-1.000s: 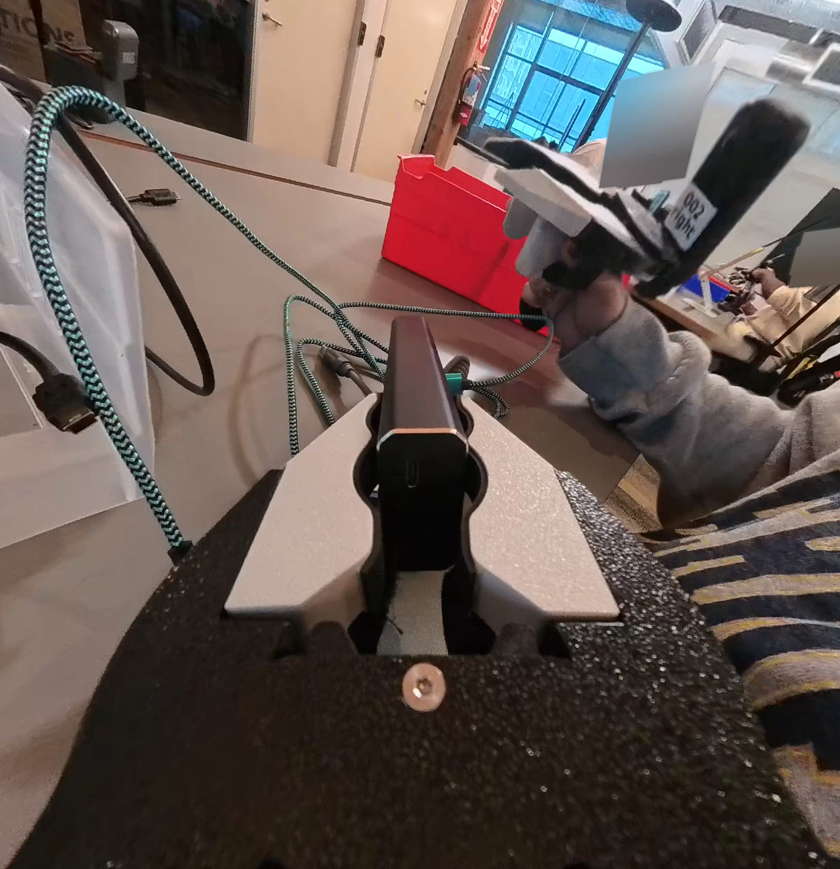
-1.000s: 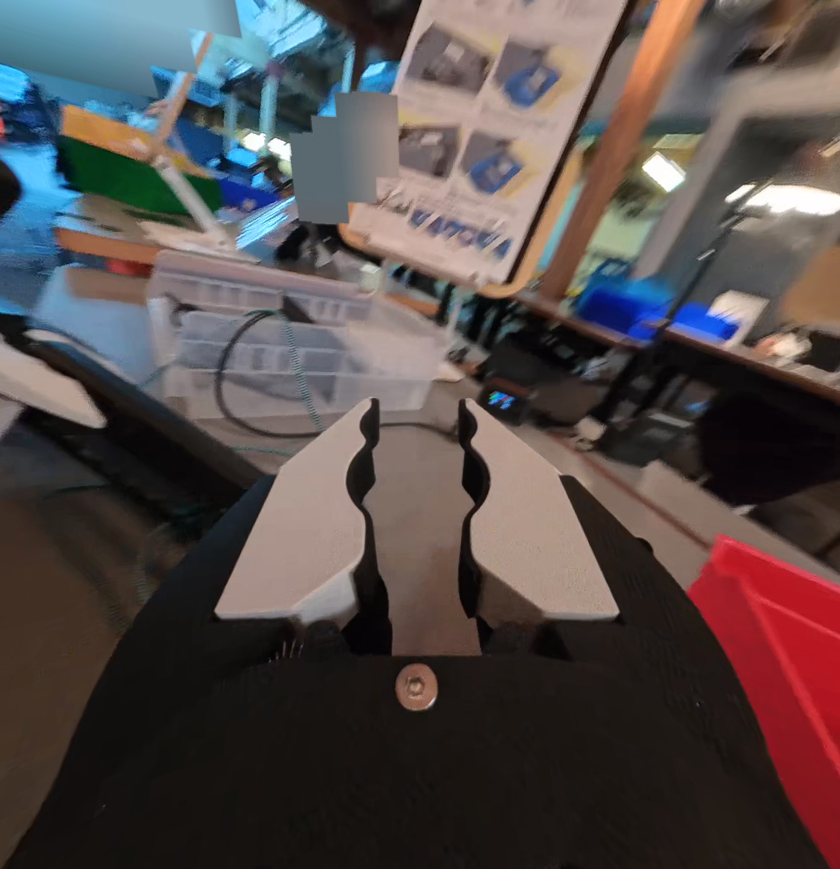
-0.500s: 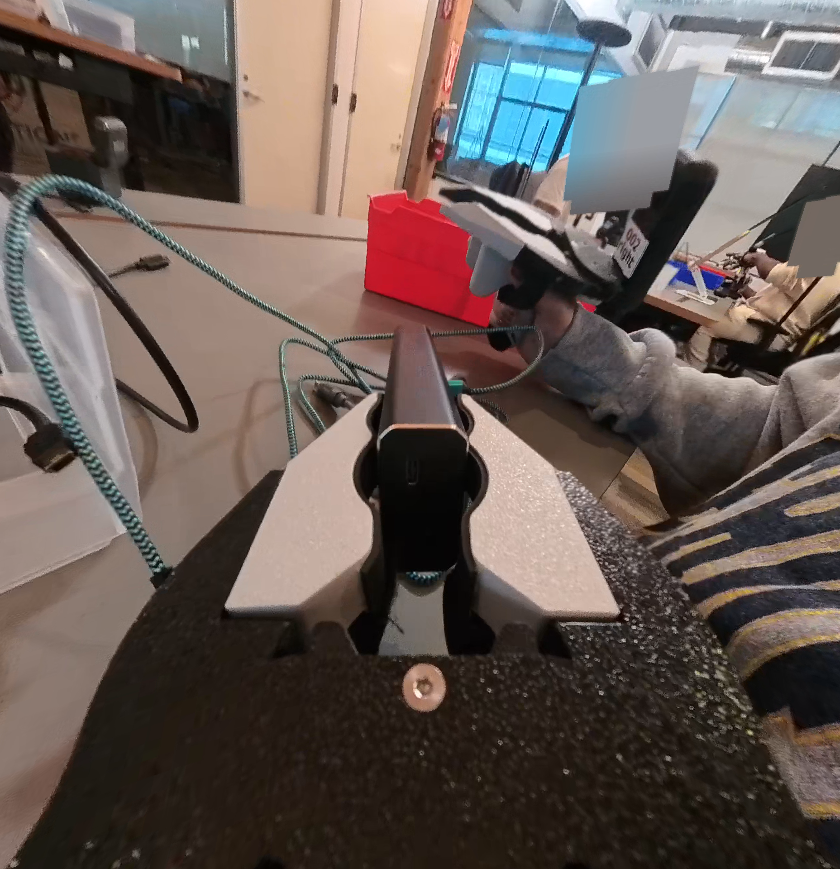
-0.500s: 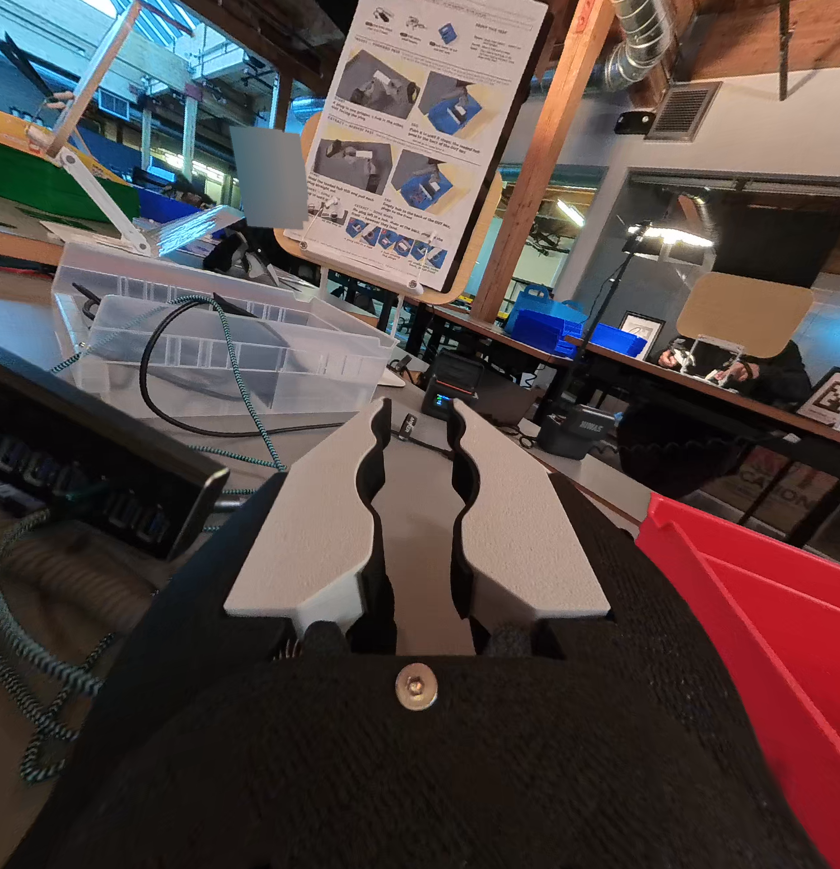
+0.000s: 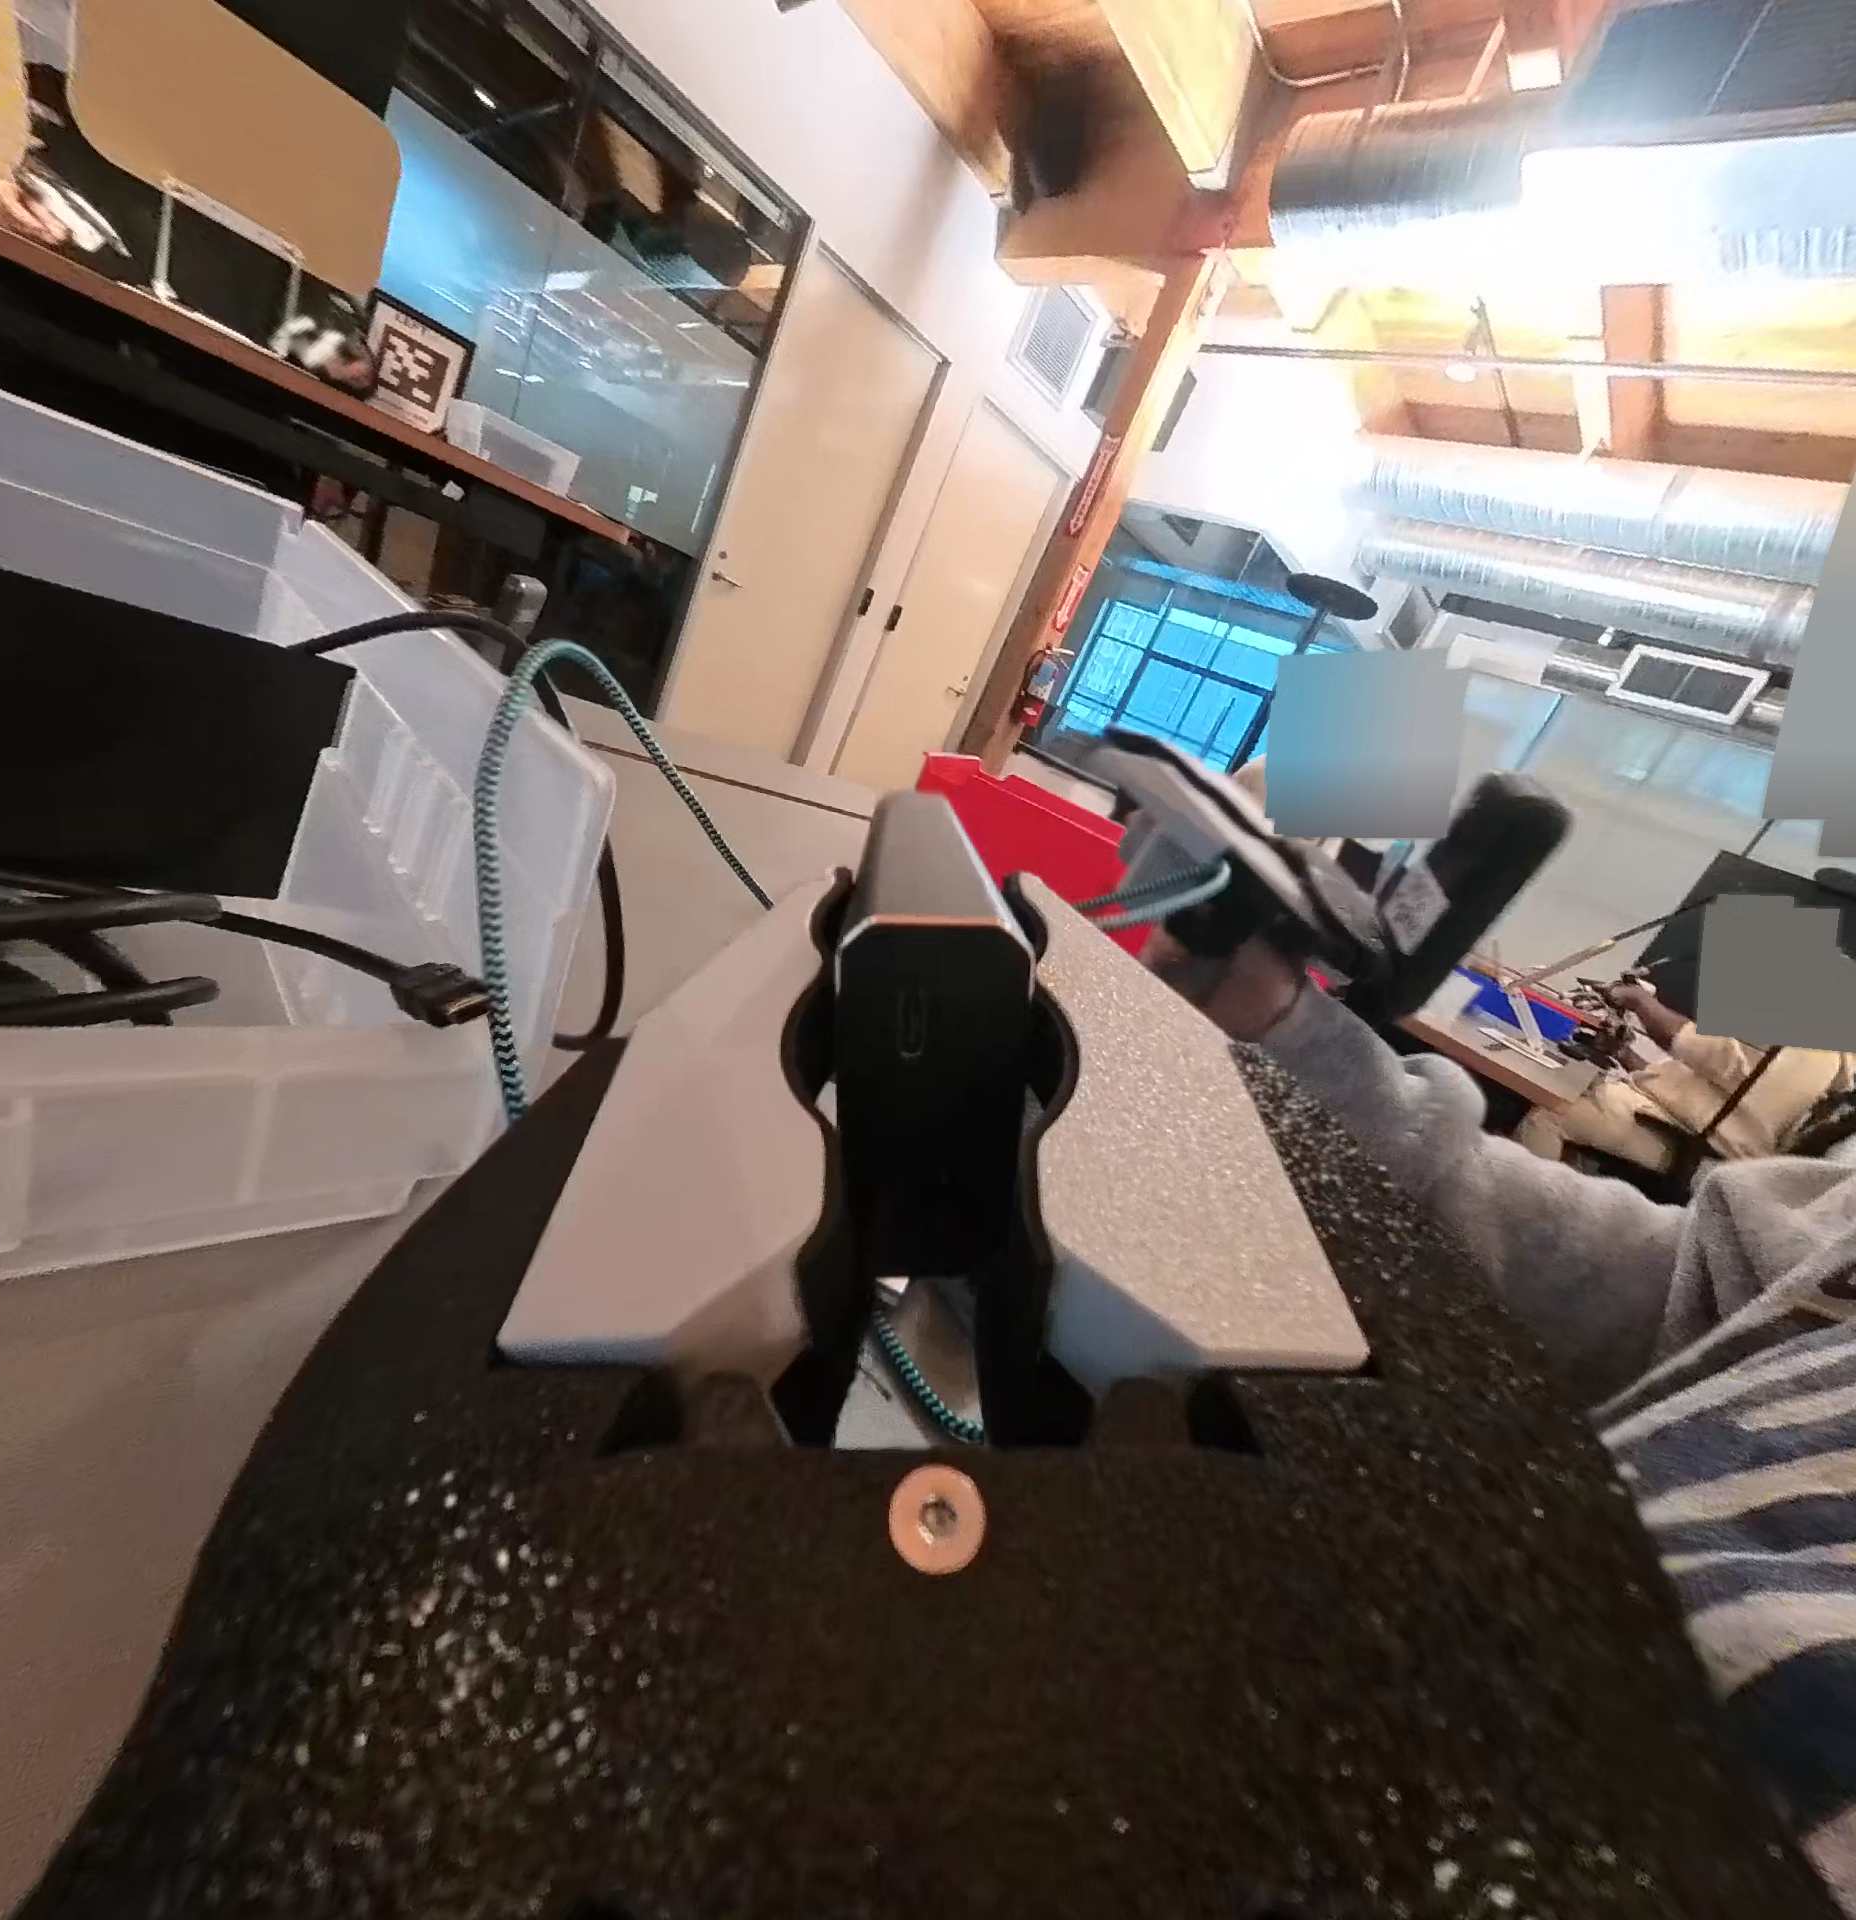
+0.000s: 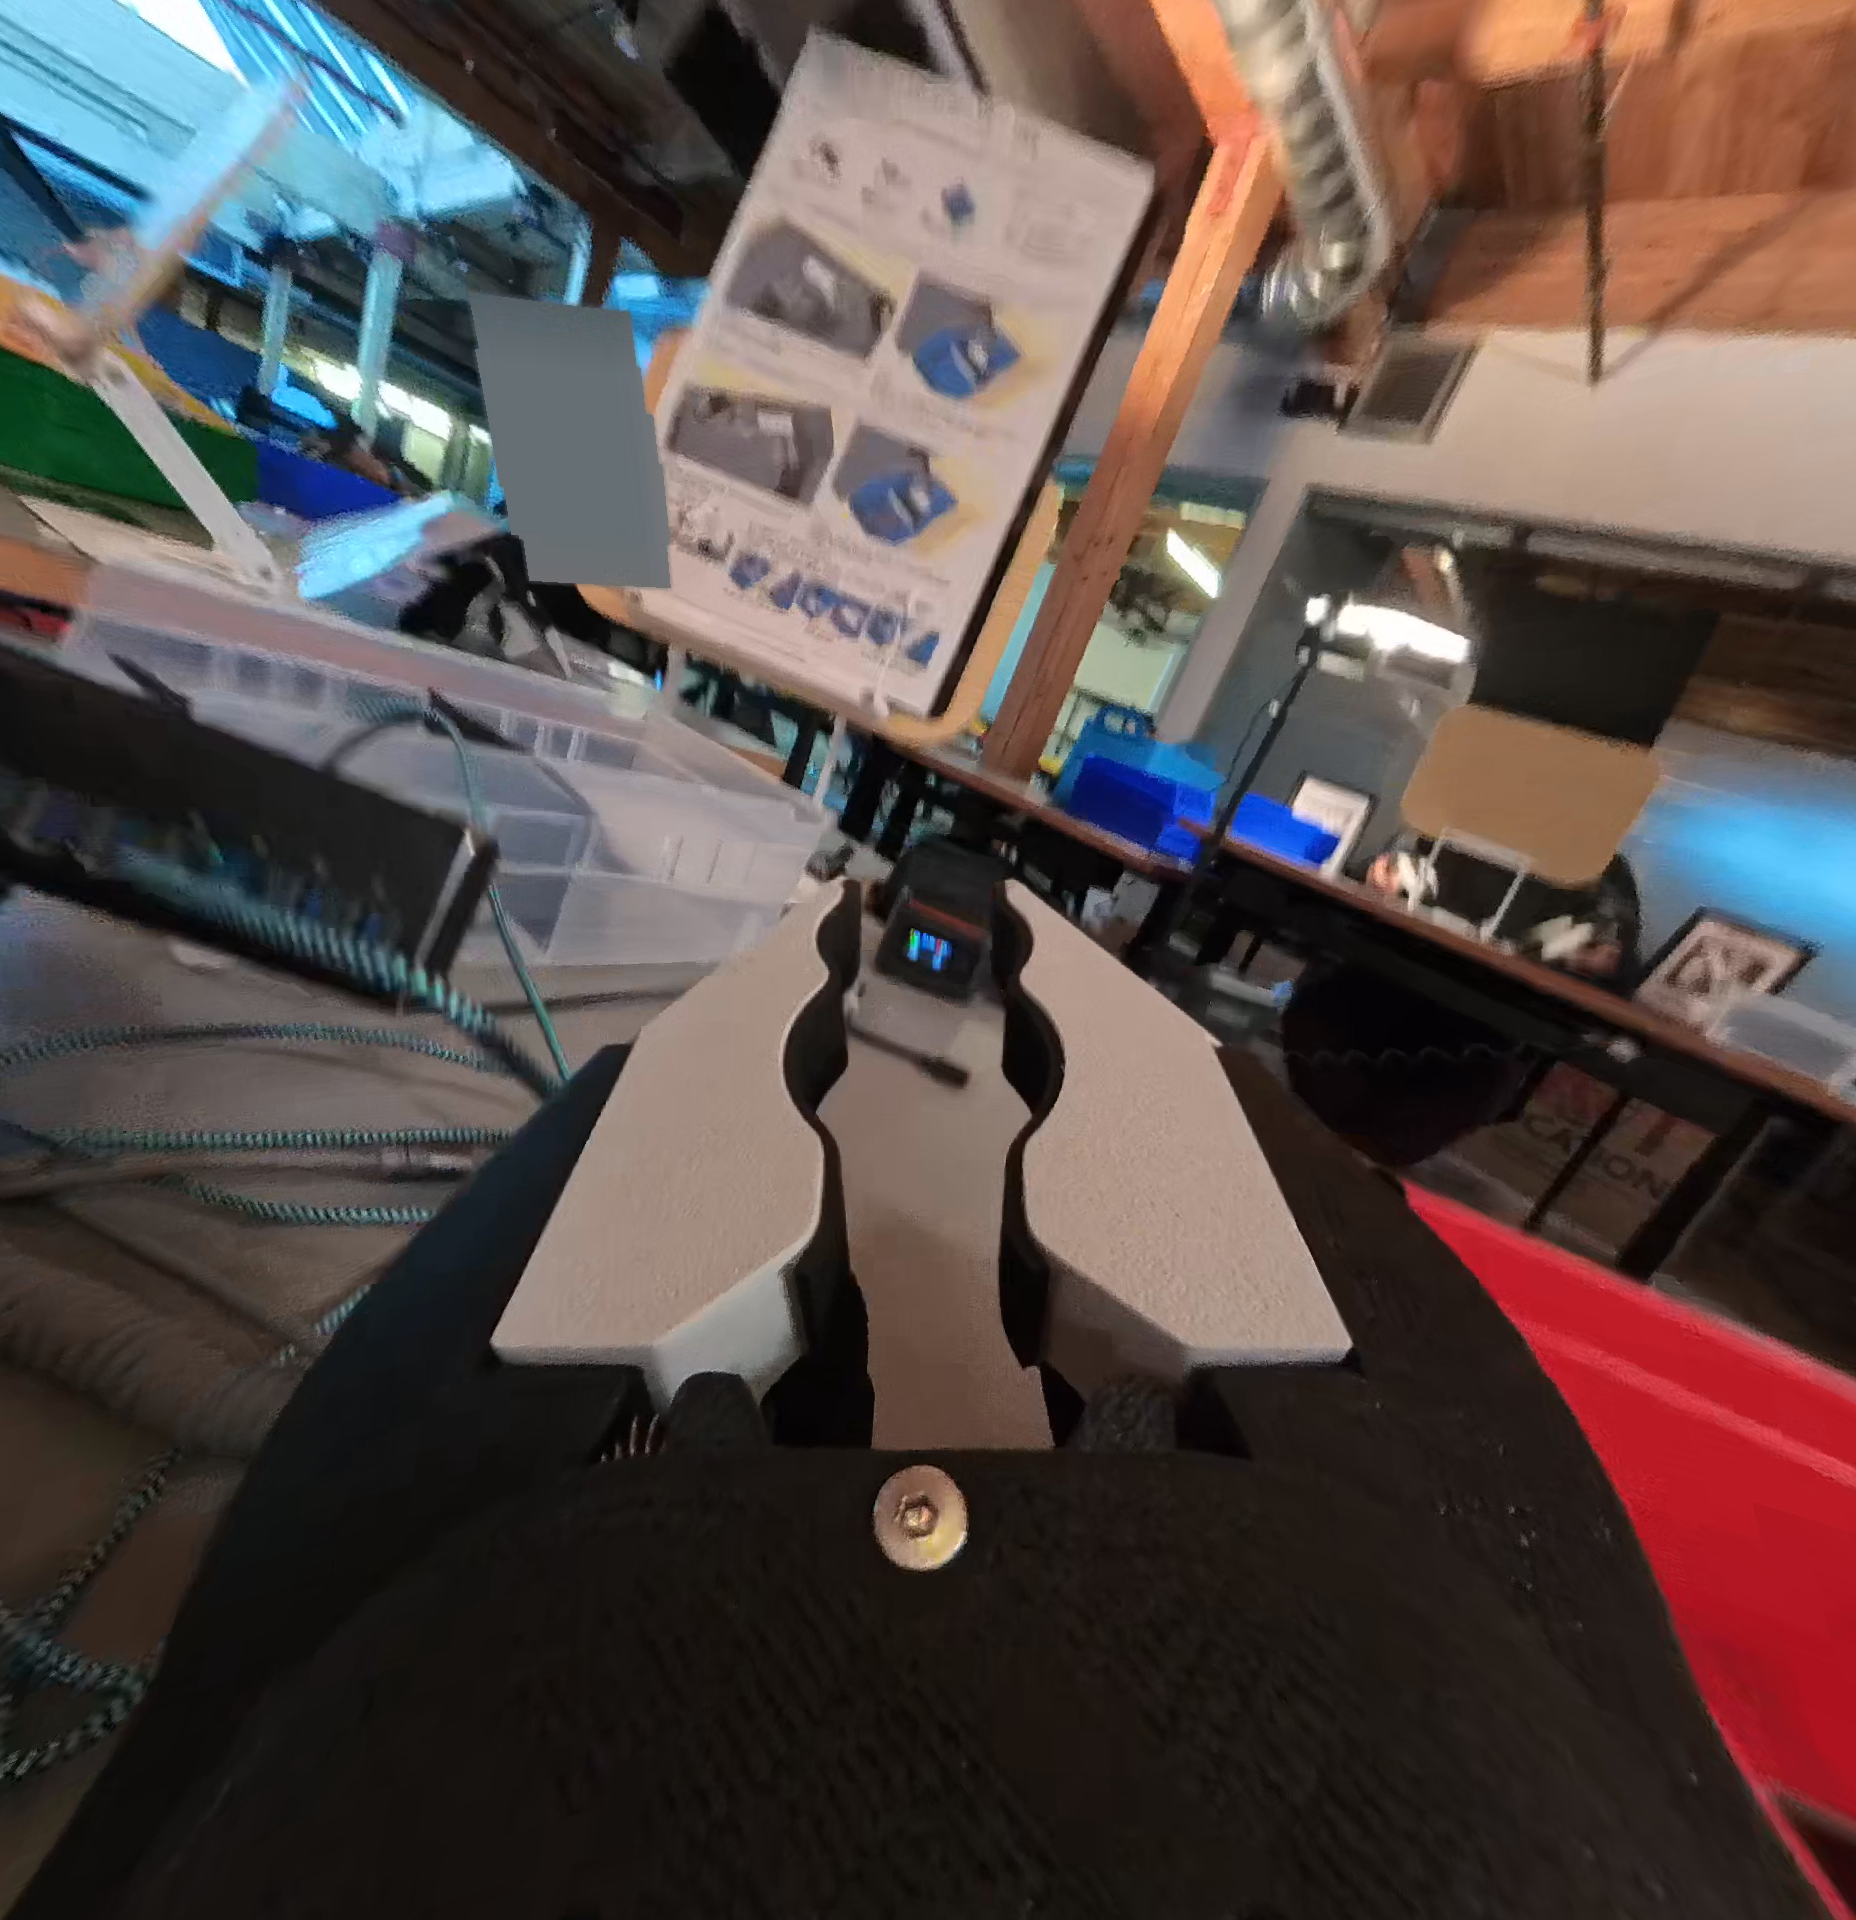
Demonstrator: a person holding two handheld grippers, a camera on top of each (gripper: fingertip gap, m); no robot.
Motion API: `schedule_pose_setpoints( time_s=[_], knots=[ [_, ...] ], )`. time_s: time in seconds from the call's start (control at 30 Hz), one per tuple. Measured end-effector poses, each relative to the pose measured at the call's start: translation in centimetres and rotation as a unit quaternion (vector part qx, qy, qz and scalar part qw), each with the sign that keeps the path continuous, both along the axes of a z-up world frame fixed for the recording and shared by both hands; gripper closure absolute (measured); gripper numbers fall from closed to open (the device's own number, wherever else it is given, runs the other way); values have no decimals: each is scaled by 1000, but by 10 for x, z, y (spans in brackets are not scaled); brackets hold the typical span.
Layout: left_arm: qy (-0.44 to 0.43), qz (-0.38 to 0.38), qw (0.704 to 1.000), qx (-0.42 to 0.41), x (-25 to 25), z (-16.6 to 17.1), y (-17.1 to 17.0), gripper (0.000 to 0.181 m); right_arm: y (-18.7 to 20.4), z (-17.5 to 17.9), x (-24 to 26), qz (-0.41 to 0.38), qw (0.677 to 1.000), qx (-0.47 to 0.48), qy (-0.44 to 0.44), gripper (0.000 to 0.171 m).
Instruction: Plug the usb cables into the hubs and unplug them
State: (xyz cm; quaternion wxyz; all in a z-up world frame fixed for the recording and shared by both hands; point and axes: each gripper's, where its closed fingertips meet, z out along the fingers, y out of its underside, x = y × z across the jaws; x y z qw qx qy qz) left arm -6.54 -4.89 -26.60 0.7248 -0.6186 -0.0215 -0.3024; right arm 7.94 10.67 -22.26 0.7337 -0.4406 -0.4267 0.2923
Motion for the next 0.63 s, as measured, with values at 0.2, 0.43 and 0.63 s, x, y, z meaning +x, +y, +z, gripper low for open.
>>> schedule_pose_setpoints(
  time_s=[0.2,0.43,0.63],
  knots=[
    [2,13,1000,-3,-2,-1,2,154,-107,34,-18,242,960,32,-137,157],
    [15,26,999,-10,-2,-3,5,154,-180,-55,-68,319,861,-81,-387,159],
    [32,38,999,-12,-1,-4,6,154,-173,-118,-93,246,816,-77,-517,143]
  ],
)
